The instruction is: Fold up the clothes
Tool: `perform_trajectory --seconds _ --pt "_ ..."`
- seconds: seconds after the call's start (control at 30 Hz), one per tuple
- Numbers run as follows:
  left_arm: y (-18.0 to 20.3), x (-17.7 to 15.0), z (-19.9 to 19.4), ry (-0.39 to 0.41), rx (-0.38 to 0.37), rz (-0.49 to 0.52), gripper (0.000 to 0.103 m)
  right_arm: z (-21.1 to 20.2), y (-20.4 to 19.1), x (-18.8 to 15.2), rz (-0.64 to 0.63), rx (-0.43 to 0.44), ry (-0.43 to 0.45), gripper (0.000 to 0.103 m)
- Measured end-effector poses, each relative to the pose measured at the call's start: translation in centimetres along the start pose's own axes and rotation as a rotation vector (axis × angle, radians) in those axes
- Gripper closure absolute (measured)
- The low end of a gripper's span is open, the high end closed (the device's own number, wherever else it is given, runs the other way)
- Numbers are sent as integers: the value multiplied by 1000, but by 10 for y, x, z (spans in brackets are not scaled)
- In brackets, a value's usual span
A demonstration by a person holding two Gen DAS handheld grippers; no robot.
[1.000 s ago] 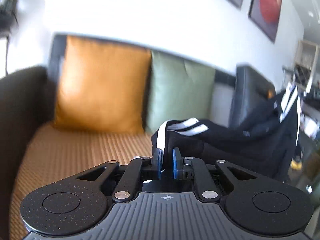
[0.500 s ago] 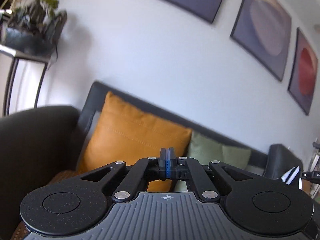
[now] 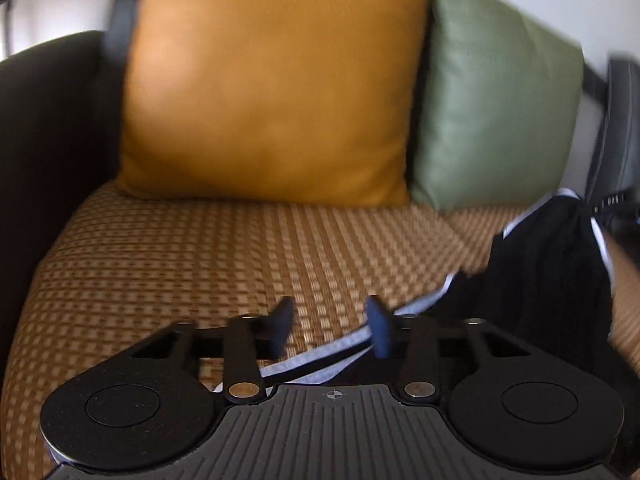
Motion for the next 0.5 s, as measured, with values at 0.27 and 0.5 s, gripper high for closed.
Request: perform_trajectory --seconds 0.27,0.5 --pt "32 -10 63 -164 -41 251 23 33 30 -24 -79 19 -49 52" --pt "63 -19 79 -192 -95 321 23 69 1 -29 -273 95 -106 39"
Point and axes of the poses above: each gripper's, at about its wrist camera, not at the fingertips, and z roughly the way its jaws point, y to its right, x to its top, the point moved 9 cm from there along z, roughly the way its jaws point, and after that the axes turned 6 degrees about x, right-handed, at the moved point
